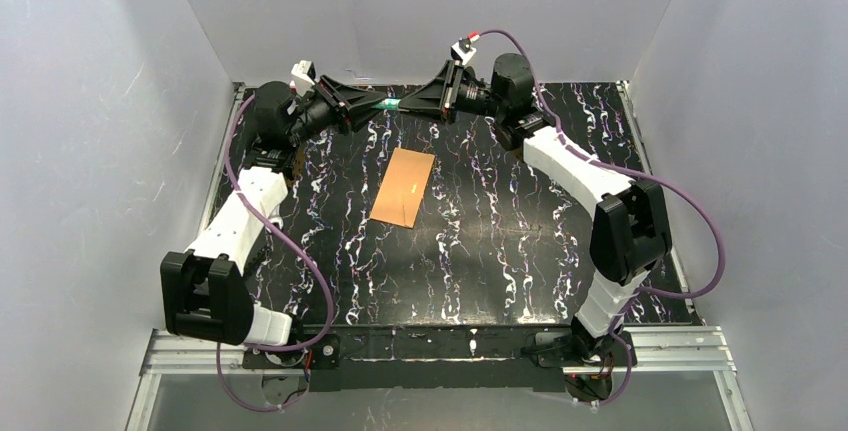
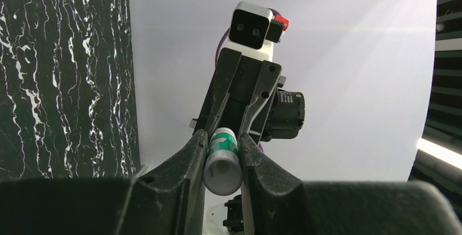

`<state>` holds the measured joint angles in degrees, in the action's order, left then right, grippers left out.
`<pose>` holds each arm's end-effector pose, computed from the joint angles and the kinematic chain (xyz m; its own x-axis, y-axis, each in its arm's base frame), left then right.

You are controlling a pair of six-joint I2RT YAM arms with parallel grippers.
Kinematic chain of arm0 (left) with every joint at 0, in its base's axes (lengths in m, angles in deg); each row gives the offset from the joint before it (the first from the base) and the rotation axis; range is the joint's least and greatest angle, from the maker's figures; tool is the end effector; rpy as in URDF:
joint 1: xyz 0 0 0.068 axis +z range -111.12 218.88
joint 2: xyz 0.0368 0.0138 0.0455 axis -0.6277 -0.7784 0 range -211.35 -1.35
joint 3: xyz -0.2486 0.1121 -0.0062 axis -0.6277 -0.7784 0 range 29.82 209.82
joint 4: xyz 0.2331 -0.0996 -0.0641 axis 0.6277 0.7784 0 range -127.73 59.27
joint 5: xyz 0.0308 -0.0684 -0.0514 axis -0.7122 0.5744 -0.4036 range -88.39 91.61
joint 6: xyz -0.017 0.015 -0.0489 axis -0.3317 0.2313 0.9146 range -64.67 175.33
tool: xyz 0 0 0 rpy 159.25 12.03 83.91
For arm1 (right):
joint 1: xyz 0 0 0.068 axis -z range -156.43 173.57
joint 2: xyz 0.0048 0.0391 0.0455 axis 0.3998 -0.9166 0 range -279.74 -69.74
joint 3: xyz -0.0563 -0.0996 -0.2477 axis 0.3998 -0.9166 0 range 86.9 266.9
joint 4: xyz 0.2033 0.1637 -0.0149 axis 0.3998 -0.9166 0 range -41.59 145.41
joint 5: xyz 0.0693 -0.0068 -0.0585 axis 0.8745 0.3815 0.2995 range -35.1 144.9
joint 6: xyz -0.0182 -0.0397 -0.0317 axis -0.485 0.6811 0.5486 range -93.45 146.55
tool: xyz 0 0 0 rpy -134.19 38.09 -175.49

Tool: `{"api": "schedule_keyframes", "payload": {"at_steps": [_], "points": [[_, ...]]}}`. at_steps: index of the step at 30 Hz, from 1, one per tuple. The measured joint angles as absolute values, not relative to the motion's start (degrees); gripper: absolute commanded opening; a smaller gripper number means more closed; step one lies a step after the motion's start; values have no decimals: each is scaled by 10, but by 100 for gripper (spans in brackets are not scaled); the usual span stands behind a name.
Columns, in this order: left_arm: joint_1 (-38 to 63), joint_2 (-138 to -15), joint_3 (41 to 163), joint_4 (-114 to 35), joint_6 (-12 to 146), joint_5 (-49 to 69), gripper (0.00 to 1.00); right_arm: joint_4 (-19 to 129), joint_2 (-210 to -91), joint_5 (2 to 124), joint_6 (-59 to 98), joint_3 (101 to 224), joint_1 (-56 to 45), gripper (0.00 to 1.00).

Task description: Place the letter into the envelope and seal it

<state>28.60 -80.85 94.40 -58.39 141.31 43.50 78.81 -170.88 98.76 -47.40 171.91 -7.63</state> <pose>0.3147 -0.0813 0.3780 -0.7776 -0.6137 -0.1365 0.1534 0.0253 -0.9878 0.3482 0.2396 0.3747 -0.8940 0.2688 -0.3585 -0.3698 0.0091 0.9291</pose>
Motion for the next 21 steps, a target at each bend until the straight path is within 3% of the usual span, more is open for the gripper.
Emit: {"api": "schedule_keyframes", "payload": {"at_steps": [10, 21], "points": [[274, -820, 941, -624, 1414, 406, 0, 813, -1718, 985, -499, 1723, -75, 1], [267, -837, 940, -721, 1445, 381, 0, 1003, -1750, 971, -604, 1702, -70, 1]]}}
